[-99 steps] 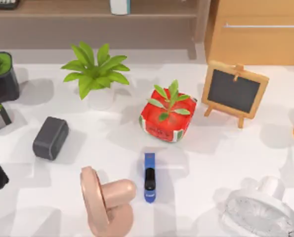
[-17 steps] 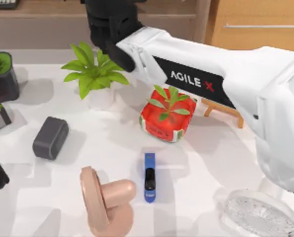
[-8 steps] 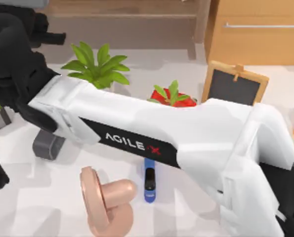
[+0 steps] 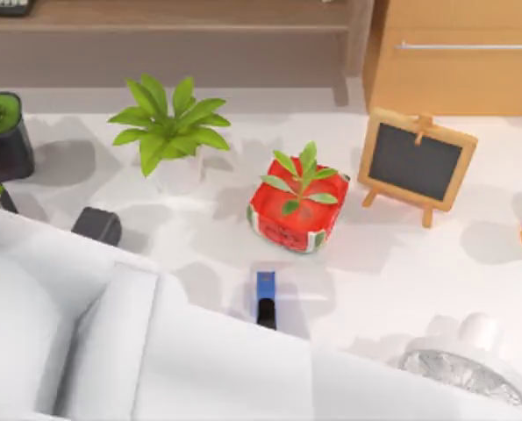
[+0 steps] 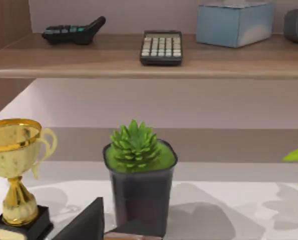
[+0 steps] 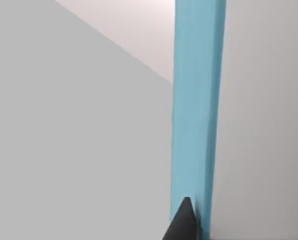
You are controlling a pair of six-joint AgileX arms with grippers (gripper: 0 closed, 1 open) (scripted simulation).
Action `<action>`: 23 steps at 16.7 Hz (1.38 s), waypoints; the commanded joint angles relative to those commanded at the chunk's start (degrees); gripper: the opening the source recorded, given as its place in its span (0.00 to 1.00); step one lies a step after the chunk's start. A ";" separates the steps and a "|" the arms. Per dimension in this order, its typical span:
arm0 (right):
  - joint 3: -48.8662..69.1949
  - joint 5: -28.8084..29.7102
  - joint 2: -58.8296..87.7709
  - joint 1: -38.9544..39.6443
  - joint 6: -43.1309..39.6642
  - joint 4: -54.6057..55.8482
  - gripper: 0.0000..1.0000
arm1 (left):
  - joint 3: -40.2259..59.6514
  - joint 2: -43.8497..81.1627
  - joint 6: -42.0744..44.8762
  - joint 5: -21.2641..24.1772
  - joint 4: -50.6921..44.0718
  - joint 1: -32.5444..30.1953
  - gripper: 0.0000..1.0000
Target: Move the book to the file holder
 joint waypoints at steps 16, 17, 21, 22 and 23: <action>77.82 -13.22 -44.40 32.49 105.89 -3.09 0.00 | 0.00 0.00 0.00 0.00 0.00 0.00 1.00; 80.78 -13.02 -46.99 34.20 111.67 -3.62 0.00 | 0.00 0.00 0.00 0.00 0.00 0.00 1.00; 90.14 -11.16 -56.02 41.31 133.58 -6.32 0.00 | 0.00 0.00 0.00 0.00 0.00 0.00 1.00; 91.92 -10.47 -57.90 43.10 138.82 -7.13 0.00 | 0.00 0.00 0.00 0.00 0.00 0.00 1.00; 93.39 -9.69 -59.64 44.84 143.85 -7.98 0.00 | 0.00 0.00 0.00 0.00 0.00 0.00 1.00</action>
